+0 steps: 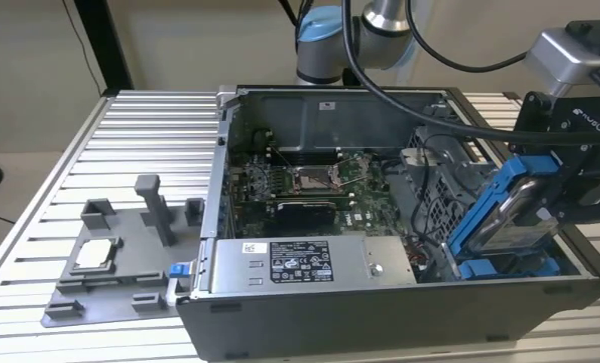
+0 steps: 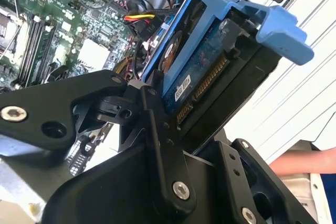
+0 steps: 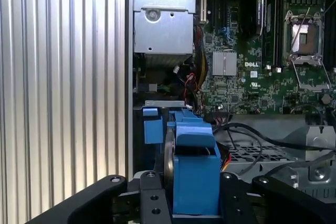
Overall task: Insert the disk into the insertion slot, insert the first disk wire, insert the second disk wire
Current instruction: 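Insert the disk into the insertion slot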
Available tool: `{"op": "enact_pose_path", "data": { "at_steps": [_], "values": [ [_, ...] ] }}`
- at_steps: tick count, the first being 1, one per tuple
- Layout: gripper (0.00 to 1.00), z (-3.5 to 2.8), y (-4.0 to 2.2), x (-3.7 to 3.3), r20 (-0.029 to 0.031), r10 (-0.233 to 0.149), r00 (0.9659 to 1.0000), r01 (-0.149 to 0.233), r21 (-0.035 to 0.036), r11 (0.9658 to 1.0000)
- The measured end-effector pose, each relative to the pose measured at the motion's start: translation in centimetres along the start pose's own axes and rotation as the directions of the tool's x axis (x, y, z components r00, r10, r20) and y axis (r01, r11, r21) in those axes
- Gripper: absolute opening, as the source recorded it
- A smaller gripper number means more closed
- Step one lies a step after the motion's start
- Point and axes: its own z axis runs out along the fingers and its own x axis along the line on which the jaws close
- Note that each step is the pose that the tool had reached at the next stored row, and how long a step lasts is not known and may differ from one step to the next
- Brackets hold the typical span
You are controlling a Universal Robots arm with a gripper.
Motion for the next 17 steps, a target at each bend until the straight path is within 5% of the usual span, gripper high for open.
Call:
{"op": "enact_pose_path", "data": {
  "at_steps": [3, 7, 17],
  "values": [
    [0.0, -0.25, -0.02, -0.02, 0.0006, 0.0, 1.0, 0.0, -0.0071, 1.0],
    [0.0, -0.35, -0.04, -0.04, -0.0067, 0.002, 1.0, -0.002, -0.0187, 0.9998],
    [0.0, 0.43, -0.27, 0.05, -0.0089, 0.002, 1.0, -0.003, -0.0195, 0.9998]
  ]
}}
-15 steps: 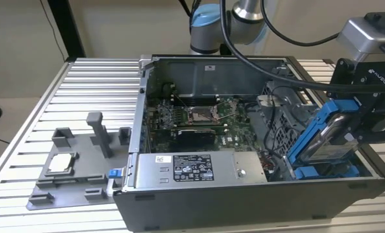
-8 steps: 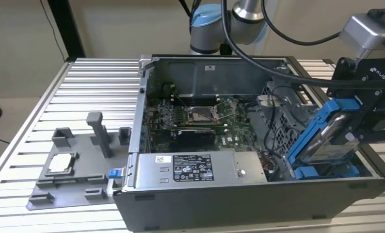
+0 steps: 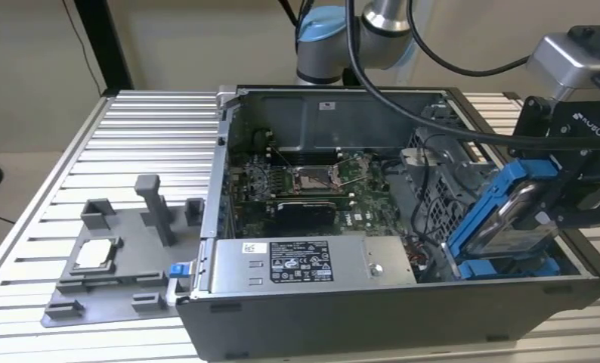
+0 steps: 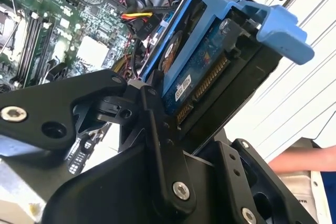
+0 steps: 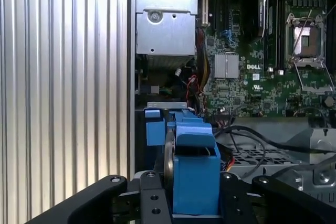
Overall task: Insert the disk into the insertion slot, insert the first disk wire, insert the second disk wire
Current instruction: 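Insert the disk into the insertion slot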
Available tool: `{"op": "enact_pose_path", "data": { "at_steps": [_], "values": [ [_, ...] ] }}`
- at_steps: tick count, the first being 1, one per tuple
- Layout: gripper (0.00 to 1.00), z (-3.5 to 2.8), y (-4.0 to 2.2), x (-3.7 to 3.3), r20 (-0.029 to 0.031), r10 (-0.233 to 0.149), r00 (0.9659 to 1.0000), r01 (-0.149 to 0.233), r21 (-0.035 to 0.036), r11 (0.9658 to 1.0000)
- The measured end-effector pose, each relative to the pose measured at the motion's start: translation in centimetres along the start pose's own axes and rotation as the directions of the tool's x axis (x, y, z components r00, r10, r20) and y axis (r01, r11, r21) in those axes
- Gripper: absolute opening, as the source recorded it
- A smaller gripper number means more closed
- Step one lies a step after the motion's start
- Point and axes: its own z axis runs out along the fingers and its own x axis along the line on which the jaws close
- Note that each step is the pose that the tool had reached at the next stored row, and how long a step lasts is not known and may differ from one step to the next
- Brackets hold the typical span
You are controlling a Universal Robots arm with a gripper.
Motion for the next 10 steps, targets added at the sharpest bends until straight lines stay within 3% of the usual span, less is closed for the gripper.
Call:
{"op": "enact_pose_path", "data": {
  "at_steps": [10],
  "values": [
    [0.0, 0.23, -0.02, 0.02, -0.0005, 0.0, 1.0, 0.0, 0.0001, 1.0]
  ]
}}
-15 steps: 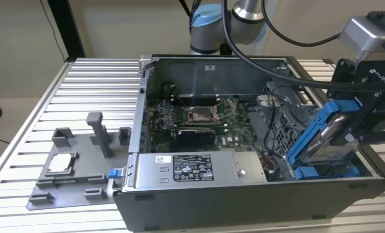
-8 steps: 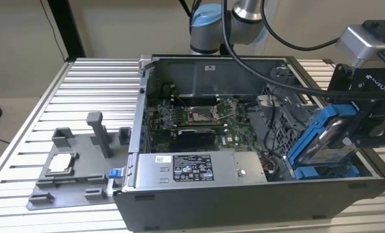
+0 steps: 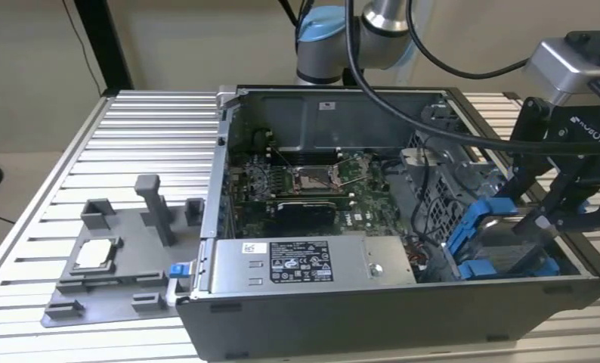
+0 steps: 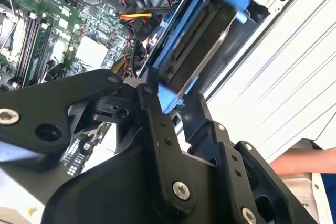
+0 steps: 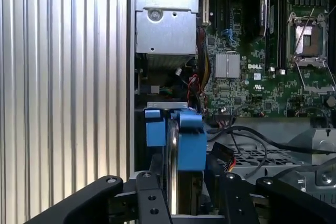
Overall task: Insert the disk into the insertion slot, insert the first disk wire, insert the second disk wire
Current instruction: 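Insert the disk into the insertion slot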
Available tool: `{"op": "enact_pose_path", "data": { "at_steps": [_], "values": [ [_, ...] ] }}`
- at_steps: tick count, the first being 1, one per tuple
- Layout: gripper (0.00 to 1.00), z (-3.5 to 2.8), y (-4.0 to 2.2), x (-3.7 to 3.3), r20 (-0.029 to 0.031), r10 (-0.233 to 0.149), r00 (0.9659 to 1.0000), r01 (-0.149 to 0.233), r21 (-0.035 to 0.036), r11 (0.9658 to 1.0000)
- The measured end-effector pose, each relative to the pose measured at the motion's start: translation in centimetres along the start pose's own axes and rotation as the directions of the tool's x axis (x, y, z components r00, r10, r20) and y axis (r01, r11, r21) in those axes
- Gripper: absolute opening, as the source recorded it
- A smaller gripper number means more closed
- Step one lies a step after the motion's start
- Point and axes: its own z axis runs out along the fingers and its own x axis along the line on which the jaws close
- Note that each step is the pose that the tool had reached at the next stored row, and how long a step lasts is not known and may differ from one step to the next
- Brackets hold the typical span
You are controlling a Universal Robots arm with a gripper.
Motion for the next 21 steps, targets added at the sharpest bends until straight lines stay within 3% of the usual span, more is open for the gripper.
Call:
{"op": "enact_pose_path", "data": {
  "at_steps": [9, 10, 16, 21],
  "values": [
    [0.0, -0.22, 0.01, -0.02, 0.0011, 0.0, 1.0, 0.0, 0.0, 1.0],
    [1.0, -0.27, 0.02, -0.02, 0.0015, 0.0, 1.0, 0.0, 0.0, 1.0],
    [1.0, -0.41, 0.02, -0.05, 0.003, 0.0, 1.0, 0.0, 0.0, 1.0],
    [1.0, -0.11, -0.01, -0.31, 0.0144, -0.001, 0.9999, 0.001, 0.0045, 1.0]
  ]
}}
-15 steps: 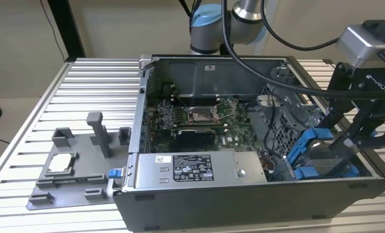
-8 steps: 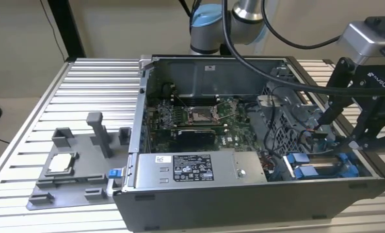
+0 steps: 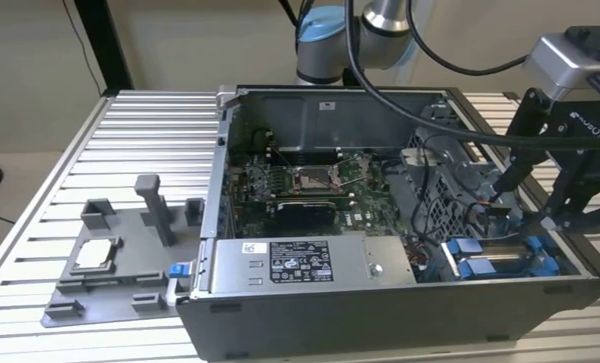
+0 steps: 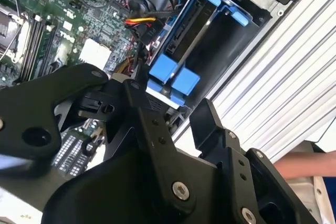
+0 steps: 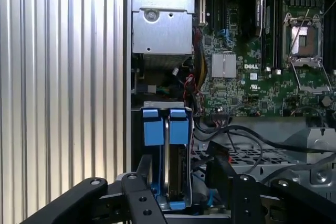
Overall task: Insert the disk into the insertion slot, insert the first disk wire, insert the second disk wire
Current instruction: 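Insert the disk into the insertion slot, then insert the first disk wire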
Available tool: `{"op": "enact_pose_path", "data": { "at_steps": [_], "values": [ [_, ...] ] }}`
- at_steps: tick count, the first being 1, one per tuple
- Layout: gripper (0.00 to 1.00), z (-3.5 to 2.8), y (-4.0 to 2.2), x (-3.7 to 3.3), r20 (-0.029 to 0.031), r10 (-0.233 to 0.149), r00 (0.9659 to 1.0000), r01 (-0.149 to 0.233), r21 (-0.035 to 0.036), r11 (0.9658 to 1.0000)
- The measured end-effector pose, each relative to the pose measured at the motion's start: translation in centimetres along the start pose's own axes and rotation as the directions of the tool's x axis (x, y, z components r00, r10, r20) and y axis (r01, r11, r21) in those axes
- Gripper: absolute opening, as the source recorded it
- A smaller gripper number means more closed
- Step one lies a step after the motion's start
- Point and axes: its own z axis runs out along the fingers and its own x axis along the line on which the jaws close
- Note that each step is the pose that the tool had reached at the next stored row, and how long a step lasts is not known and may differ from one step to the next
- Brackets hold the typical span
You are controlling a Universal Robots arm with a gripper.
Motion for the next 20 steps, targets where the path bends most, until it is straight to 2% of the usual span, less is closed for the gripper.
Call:
{"op": "enact_pose_path", "data": {
  "at_steps": [3, 10, 20],
  "values": [
    [1.0, 0.24, -0.02, -0.19, 0.0067, -0.001, 1.0, 0.001, 0.0051, 1.0],
    [1.0, 0.63, -0.17, -0.78, 0.0075, -0.001, 1.0, 0.001, 0.023, 0.9997],
    [1.0, 0.91, -0.26, -1.13, 0.0091, 0.031, 0.9995, -0.031, 0.032, 0.999]
  ]
}}
